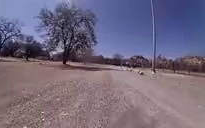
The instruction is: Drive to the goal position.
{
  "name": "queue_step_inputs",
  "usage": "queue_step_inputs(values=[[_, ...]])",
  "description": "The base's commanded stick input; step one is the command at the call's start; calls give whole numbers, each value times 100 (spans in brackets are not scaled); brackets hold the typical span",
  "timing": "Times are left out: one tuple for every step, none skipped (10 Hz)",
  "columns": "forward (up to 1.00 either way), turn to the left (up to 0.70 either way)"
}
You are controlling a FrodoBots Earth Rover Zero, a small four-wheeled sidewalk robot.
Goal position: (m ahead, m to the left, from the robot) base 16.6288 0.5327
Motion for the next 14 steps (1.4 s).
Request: queue_step_inputs(values=[[100,-27],[100,-27],[100,-27],[100,-27],[100,-27],[100,0],[100,0],[100,0],[100,0],[100,0],[100,0],[100,0],[100,0],[100,0]])
